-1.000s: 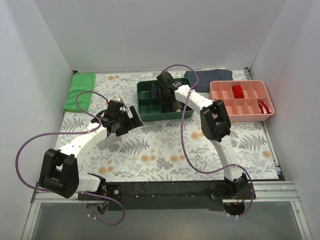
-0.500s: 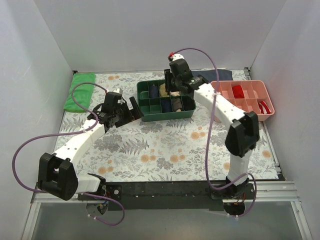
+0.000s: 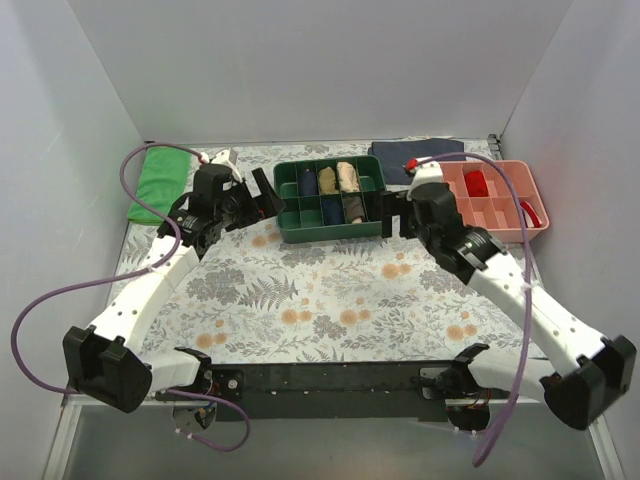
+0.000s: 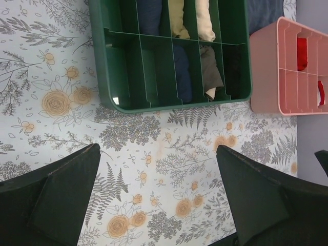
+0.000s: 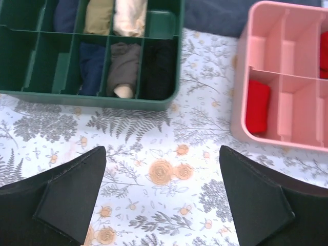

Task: Roll the underwear
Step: Reset both arms

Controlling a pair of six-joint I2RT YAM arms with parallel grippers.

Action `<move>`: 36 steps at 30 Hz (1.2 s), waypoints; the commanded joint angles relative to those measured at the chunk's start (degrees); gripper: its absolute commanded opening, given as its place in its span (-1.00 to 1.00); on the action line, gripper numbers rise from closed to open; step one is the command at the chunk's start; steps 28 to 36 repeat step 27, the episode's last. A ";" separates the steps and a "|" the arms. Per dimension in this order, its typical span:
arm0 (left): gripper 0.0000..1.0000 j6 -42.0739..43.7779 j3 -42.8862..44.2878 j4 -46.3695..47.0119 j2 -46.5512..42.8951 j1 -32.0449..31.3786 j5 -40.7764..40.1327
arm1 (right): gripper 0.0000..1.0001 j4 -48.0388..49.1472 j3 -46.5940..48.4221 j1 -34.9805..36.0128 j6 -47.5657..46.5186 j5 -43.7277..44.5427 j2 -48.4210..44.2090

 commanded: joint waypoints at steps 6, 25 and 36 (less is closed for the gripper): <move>0.96 0.71 0.77 -2.26 -6.70 0.41 -8.21 | 0.97 0.15 -15.76 -0.32 4.97 15.00 -16.51; 0.96 2.28 -2.11 8.20 -8.21 0.41 -8.85 | 0.97 17.82 -37.67 -0.33 -3.72 15.43 -28.56; 0.96 2.64 -3.87 8.47 -6.89 0.41 -11.82 | 0.97 17.29 -37.67 -0.33 -3.63 18.68 -24.36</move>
